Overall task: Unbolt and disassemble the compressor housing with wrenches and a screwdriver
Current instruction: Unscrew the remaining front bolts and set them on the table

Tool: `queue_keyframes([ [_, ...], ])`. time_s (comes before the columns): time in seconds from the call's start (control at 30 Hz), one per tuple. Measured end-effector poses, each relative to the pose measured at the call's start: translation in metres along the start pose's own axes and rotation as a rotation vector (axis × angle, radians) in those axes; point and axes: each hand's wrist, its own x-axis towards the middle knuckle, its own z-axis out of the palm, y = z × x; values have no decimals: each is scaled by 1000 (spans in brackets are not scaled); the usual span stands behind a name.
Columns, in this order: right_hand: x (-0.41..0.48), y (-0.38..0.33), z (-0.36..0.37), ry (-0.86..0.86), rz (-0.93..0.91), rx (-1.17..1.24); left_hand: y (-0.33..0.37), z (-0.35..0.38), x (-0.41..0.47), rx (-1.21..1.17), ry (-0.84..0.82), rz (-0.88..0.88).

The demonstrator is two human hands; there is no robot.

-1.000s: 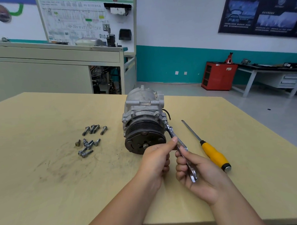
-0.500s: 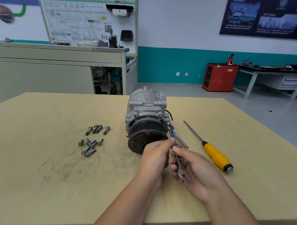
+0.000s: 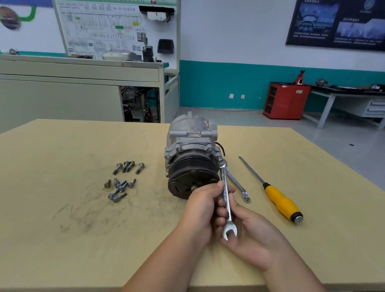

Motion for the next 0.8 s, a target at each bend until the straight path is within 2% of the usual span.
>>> queue_keyframes([
  [0.13,1,1,-3,116,-30,-118,-2,3,0,48,-1,1],
  [0.37,-3,-13,-9,251,-149,-269,-3,3,1,231,43,190],
  [0.5,-4,-16,-6,199,-109,-205,-3,4,1,203,10,198],
  [0.8,-8,-19,-2,20,3,0,0,5,0,10,-126,16],
])
